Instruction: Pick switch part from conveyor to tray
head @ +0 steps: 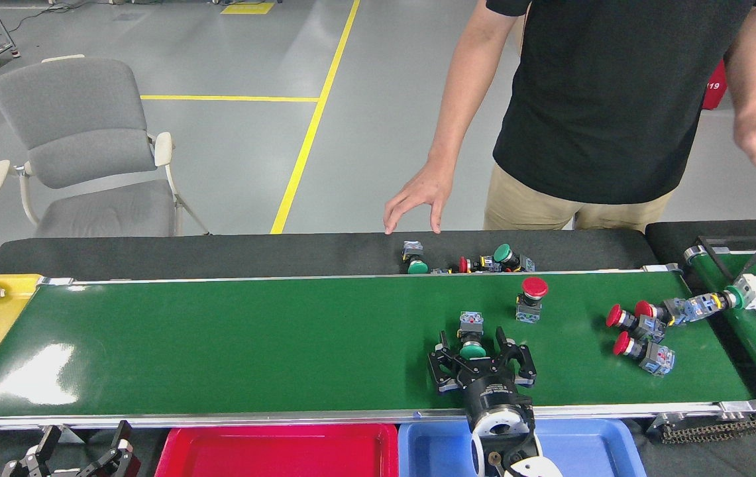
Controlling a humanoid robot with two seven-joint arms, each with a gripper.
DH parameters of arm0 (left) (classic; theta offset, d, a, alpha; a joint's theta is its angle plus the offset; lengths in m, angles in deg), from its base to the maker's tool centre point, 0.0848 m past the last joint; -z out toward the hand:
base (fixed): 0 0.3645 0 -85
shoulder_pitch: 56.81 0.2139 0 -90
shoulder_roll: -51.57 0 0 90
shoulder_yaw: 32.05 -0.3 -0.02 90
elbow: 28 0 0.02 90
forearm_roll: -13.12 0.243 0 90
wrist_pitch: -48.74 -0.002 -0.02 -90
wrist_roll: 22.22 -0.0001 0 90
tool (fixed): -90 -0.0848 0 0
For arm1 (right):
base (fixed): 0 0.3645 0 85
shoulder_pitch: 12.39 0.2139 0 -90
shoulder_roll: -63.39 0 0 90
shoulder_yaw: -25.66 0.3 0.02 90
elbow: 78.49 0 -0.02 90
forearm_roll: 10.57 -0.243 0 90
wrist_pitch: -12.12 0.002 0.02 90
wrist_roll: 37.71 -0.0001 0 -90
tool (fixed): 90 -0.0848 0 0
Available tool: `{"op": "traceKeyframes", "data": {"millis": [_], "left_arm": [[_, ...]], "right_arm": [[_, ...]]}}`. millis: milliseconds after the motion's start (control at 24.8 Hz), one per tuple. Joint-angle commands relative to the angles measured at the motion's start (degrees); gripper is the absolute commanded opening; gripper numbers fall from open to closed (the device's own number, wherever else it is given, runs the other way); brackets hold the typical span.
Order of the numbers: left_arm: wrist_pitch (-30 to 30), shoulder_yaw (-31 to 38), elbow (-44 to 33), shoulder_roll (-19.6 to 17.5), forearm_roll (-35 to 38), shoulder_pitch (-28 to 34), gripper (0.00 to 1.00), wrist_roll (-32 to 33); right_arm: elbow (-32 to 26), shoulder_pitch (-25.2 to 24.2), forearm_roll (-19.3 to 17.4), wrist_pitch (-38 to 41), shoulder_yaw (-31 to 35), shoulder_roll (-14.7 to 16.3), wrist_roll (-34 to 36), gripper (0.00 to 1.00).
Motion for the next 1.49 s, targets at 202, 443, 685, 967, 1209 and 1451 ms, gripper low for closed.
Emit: {"op": "traceKeyframes", "data": {"millis": [202, 443, 685, 967, 1209, 1451], "left_arm": [[0.01, 0.2, -0.53, -0.6, -0.12, -0.36, 1.0, -0.12], [0.01, 0.38, -0.7, -0.6, -0.12, -0.1, 1.0, -0.12], [-0.08, 0.12, -0.27, -0.51, 0.05, -0.71, 1.0, -0.12], [-0.43, 0.91, -0.18, -0.51, -0.03, 0.08, 1.0, -0.21], [-0.52, 1.0, -0.88, -0.07, -0.03, 0.61, 1.0, -0.21], [-0.43, 0.2, -0.53, 0.11, 0.32, 0.52, 1.0, -0.21]], "right_arm": [[-1.93, 0.56, -0.48, 2.4, -2.96, 0.2, -0.09, 0.14], [-15.38, -8.05, -0.57, 24.82, -10.09, 2.66, 1.23, 0.19], [-16.17, -11.48, -0.13, 36.68, -15.27, 2.49, 1.67, 1.0], [-21.0, -15.87, -1.27, 32.9, -5.52, 2.22, 2.29, 1.0], [-27.95, -30.64, -1.8, 13.83, 11.27, 1.96, 14.94, 1.0], [-28.03, -29.05, -4.7, 13.04, 16.46, 5.65, 13.8, 1.0]]}}
